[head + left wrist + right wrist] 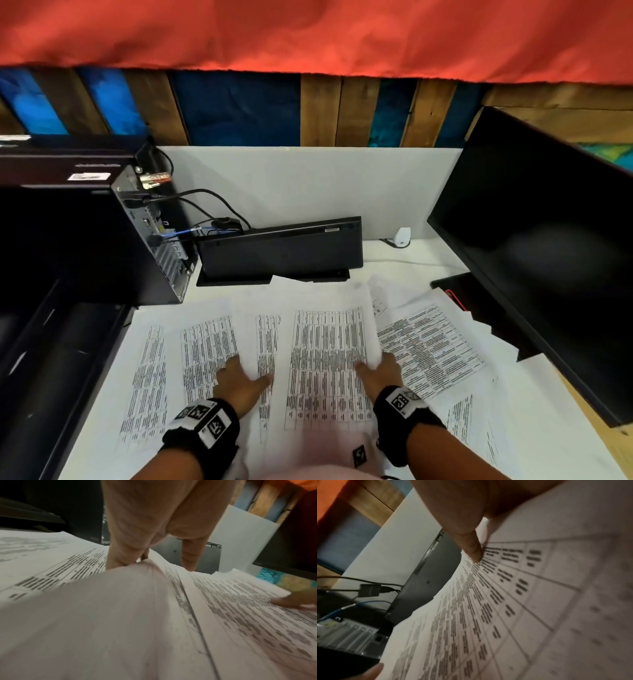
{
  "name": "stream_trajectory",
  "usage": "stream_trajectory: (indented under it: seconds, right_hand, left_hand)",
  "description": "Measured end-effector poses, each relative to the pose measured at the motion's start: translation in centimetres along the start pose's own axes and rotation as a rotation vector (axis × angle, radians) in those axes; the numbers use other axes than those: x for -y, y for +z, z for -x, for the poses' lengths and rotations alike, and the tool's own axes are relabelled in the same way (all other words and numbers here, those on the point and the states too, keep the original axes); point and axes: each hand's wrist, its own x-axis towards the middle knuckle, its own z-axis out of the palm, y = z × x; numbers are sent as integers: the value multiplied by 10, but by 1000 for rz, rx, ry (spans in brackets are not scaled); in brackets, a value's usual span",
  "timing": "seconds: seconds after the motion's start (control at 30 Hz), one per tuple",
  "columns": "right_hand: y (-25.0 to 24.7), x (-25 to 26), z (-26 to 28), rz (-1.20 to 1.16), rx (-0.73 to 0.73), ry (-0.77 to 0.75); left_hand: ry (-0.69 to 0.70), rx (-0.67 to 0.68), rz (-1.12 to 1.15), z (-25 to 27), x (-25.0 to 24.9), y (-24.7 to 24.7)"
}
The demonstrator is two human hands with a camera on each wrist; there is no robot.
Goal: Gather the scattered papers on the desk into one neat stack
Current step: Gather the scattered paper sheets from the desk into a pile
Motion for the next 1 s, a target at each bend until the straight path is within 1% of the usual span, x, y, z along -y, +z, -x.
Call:
stream_trajectory:
  seconds: [0.03, 0.07, 0.1, 0.17, 0.2, 0.23, 0.3, 0.33, 0.37, 0.4, 0.47, 0.53, 0.6, 0.63, 0.7, 0.8, 0.83, 0.9, 0.93, 1.0]
  right_hand:
    - [1, -4, -3, 49, 12, -8]
    - [3, -7, -5, 109, 49, -30]
    - [10, -16, -15, 159, 108, -47]
    - [18, -22, -19, 197, 176, -109]
    - [16, -15, -12, 185, 199, -105]
    - [9, -6, -2, 173, 189, -93]
    - [-3, -2, 2, 221, 112, -61]
    - [-8, -4, 1, 264, 99, -66]
    - [-12, -6, 1, 298, 130, -79]
    - [-14, -7, 1, 293, 171, -106]
    - [-13, -8, 3, 240, 248, -208]
    - [-9, -9, 2, 191, 241, -295]
    - [-6, -13, -4, 179, 202, -335]
    - [-9, -11, -2, 160, 179, -324]
    - [-16, -12, -2, 117, 105, -266]
    - [-29, -18, -6, 58, -27, -113]
    - [-32, -18, -8, 68, -56, -74]
    - [-36, -19, -12, 160, -52, -29]
    - [-37, -20, -14, 192, -60, -15]
    - [-41, -21, -14, 188, -87, 9]
  left_hand:
    - [2, 27, 11, 4, -3, -1]
    - [8, 49, 39, 18, -16, -4]
    - [9, 75, 79, 22, -20, -2]
    - [-55, 148, 106, 28, -24, 3]
    - [-80, 160, 74, 29, -23, 7]
    - [-65, 158, 18, 29, -22, 10]
    - [4, 100, -159, 30, -21, 13]
    - [27, 80, -236, 33, -22, 14]
    - [18, 71, -281, 36, -23, 14]
    - [22, 61, -256, 39, -27, 15]
    - [41, 91, -103, 42, -29, 20]
    - [65, 96, 49, 39, -26, 24]
    - [95, 54, 209, 36, -24, 24]
    - [96, 30, 283, 32, -21, 22]
    - [63, 30, 330, 31, -19, 18]
    - [13, 153, 310, 35, -15, 16]
    - [21, 165, 297, 37, -15, 17]
    - [50, 175, 258, 40, -17, 21]
    - [52, 163, 215, 40, -18, 22]
    - [36, 90, 97, 40, -21, 23]
